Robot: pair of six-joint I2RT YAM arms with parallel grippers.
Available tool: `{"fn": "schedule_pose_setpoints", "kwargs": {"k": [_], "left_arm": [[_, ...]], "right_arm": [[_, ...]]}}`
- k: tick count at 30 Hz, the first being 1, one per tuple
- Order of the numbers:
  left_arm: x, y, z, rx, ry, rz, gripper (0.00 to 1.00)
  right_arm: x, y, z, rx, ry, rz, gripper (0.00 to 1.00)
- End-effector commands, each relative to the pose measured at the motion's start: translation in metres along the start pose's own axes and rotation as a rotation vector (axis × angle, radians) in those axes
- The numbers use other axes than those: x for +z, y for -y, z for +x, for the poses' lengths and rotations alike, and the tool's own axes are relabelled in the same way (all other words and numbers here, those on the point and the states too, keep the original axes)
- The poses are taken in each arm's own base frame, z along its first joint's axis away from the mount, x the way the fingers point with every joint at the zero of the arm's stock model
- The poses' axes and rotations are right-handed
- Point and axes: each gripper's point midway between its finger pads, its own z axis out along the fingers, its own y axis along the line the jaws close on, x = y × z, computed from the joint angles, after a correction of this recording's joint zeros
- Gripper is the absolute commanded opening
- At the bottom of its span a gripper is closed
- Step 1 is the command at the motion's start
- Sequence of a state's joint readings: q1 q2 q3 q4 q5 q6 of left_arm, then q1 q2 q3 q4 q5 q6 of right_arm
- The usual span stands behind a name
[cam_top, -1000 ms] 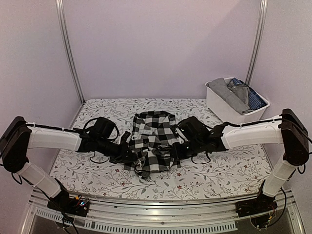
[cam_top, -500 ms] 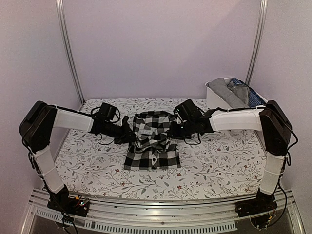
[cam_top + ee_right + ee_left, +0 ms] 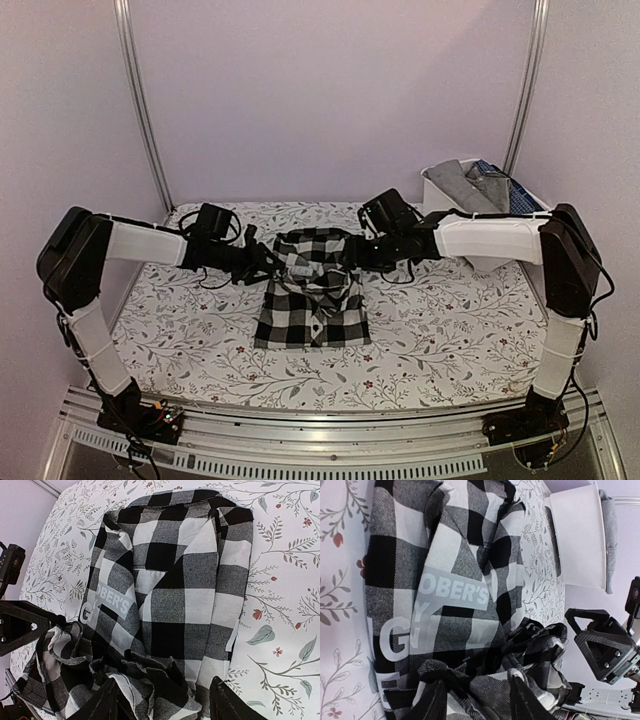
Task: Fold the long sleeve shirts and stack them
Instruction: Smooth out the 2/3-rectangle-folded shirt at the center of the board.
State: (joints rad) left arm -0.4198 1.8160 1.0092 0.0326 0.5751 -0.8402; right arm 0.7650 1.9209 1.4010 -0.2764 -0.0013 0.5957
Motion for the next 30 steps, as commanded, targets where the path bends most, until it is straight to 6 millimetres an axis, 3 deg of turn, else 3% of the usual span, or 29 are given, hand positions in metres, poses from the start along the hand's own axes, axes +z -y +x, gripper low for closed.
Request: {"fn": "schedule_pose_setpoints", "kwargs": {"k": [1, 6, 12, 18, 21, 25, 30], "left_arm": [[-0.028, 0.026, -0.031, 0.071, 0.109, 0.047, 0.44], [-0.051, 0.023, -0.027, 0.118, 0.142, 0.001, 0.5], [-0.071, 0.019, -0.004, 0.141, 0.142, -0.017, 0.46], [-0.081, 0.021, 0.023, 0.152, 0.131, -0.001, 0.37], [-0.078, 0.023, 0.038, 0.16, 0.108, 0.001, 0.34], [-0.07, 0.021, 0.057, 0.167, 0.077, -0.003, 0.29], [-0.062, 0.021, 0.07, 0.169, 0.059, 0.013, 0.26]], "right_arm": [[-0.042, -0.003, -0.019, -0.047, 0.072, 0.004, 0.61], [-0.06, 0.007, 0.017, -0.072, 0.025, -0.014, 0.43], [-0.064, -0.016, 0.078, -0.129, -0.096, -0.116, 0.16], [-0.046, -0.031, 0.124, -0.112, -0.214, -0.24, 0.1], [-0.032, -0.04, 0.124, -0.113, -0.221, -0.273, 0.09], [-0.015, -0.054, 0.1, -0.121, -0.193, -0.295, 0.09], [0.016, -0.046, 0.064, -0.075, -0.163, -0.282, 0.13]]}}
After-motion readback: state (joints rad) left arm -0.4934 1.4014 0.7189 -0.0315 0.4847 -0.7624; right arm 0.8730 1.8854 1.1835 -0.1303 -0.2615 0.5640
